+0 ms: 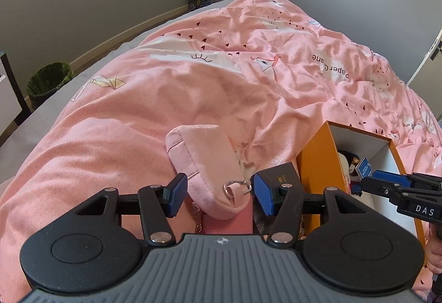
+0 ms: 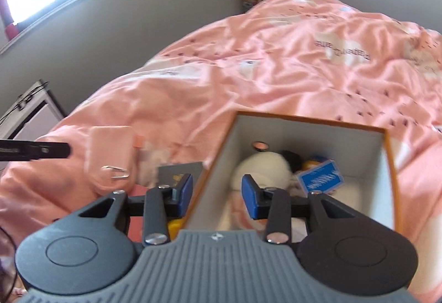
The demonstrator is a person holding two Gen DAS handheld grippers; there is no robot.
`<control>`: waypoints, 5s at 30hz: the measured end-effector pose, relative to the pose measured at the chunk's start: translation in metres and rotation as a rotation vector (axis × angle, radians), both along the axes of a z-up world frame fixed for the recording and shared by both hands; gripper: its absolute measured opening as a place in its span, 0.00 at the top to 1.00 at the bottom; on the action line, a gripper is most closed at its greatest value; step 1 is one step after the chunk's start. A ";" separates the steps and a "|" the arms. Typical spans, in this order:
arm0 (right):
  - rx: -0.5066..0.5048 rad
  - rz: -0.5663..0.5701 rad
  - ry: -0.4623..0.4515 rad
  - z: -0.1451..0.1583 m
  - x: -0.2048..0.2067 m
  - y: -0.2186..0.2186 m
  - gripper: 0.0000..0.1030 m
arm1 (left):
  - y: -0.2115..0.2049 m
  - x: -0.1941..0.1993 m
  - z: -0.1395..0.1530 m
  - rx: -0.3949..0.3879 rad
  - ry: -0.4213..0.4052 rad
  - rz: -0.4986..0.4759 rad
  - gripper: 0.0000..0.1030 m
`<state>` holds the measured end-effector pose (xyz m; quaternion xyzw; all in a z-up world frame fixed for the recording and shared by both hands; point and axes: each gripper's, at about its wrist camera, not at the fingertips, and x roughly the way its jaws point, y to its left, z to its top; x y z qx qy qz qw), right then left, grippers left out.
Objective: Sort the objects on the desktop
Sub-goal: 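Open both tools, release plushes, and move back to the pile, then grasp the pink pouch with left tool while right tool grasps the pink card holder, then carry the pink pouch and card holder into the box and lower them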
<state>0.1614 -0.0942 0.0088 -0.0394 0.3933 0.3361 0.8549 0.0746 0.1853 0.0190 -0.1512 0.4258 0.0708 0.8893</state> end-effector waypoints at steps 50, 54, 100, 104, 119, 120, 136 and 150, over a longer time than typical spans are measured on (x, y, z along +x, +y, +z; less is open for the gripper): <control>-0.416 0.257 -0.047 -0.114 -0.067 0.194 0.27 | 0.064 -0.027 -0.009 0.000 -0.006 0.125 0.67; -0.290 0.220 0.064 -0.094 -0.056 0.169 0.48 | 0.060 -0.029 -0.009 0.004 -0.005 0.107 0.67; -0.044 -0.234 -0.142 0.039 -0.036 -0.061 0.78 | -0.142 0.034 0.045 0.019 -0.140 -0.454 0.68; -0.109 -0.300 -0.123 0.026 -0.020 -0.091 0.78 | -0.185 0.064 0.024 0.017 -0.085 -0.532 0.68; -0.188 -0.277 -0.049 -0.014 0.030 -0.122 0.79 | -0.257 0.146 -0.042 0.095 0.077 -0.574 0.68; -0.191 -0.271 -0.045 -0.016 0.033 -0.120 0.79 | -0.259 0.150 -0.044 0.101 0.083 -0.573 0.68; -0.293 -0.236 -0.041 -0.042 0.064 -0.094 0.78 | -0.247 0.165 -0.056 -0.084 0.102 -0.610 0.62; -0.382 -0.182 -0.037 -0.066 0.088 -0.083 0.77 | -0.231 0.176 -0.075 -0.231 0.098 -0.583 0.74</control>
